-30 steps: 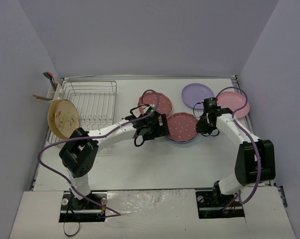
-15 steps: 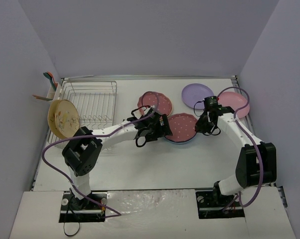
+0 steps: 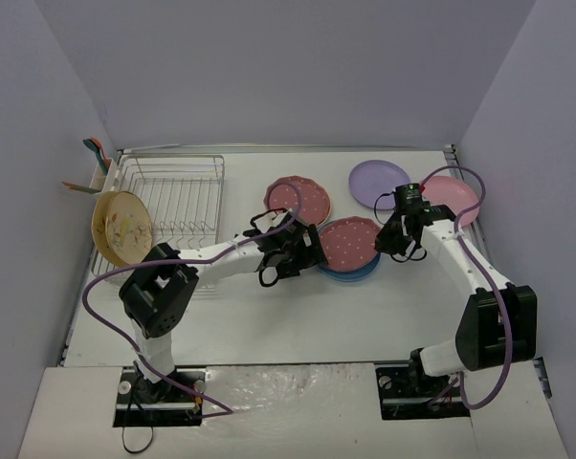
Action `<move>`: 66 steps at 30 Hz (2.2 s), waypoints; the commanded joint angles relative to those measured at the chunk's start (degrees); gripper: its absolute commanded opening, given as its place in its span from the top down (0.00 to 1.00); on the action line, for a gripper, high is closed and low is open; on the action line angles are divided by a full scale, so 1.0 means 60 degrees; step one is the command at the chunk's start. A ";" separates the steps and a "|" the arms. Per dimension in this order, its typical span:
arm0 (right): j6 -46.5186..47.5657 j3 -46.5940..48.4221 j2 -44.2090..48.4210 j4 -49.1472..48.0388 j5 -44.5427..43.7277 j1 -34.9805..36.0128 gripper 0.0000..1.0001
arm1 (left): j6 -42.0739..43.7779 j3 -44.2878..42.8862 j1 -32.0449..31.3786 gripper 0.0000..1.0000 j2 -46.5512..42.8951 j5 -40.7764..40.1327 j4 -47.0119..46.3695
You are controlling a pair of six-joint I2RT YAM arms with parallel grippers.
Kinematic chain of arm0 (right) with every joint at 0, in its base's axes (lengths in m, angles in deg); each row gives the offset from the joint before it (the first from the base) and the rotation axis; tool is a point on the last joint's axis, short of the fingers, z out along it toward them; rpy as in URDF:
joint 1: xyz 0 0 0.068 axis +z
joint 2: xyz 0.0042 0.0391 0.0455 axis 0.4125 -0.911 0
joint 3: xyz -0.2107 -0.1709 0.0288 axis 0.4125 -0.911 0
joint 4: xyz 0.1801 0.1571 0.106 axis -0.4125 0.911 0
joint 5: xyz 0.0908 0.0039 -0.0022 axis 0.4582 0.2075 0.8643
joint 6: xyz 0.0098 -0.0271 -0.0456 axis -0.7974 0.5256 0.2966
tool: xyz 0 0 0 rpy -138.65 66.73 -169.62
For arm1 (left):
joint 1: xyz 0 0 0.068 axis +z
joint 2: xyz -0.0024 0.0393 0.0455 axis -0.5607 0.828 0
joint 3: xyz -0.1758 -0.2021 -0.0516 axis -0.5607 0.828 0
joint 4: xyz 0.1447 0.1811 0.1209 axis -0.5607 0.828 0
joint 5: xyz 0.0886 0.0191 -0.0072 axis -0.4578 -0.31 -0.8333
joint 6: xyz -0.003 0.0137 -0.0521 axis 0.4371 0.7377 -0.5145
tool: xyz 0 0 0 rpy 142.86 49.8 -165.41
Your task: Load the plates into the dish rack
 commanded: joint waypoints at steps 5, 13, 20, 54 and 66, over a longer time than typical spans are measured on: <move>-0.0683 0.0310 0.0470 -0.0034 0.0487 0.0079 1.00 | -0.1197 -0.0505 -0.0007 0.16 -0.0477 0.0005 -0.0937; -0.0908 0.0183 0.0592 -0.0024 0.0745 0.0079 1.00 | -0.2600 -0.0679 -0.0051 0.16 -0.0175 0.0512 -0.1666; -0.1108 0.0176 0.0539 -0.0024 0.1018 0.0079 1.00 | -0.3379 -0.0273 -0.0055 0.16 0.0017 0.0958 -0.2587; -0.1729 -0.0117 0.0970 -0.0031 0.2394 0.0050 1.00 | -0.5723 0.1826 -0.0109 0.47 -0.0140 -0.0037 -0.5844; -0.1619 -0.0979 0.1734 -0.0027 0.2523 0.0050 1.00 | -0.5998 0.2255 -0.0151 0.74 -0.0167 -0.0437 -0.7028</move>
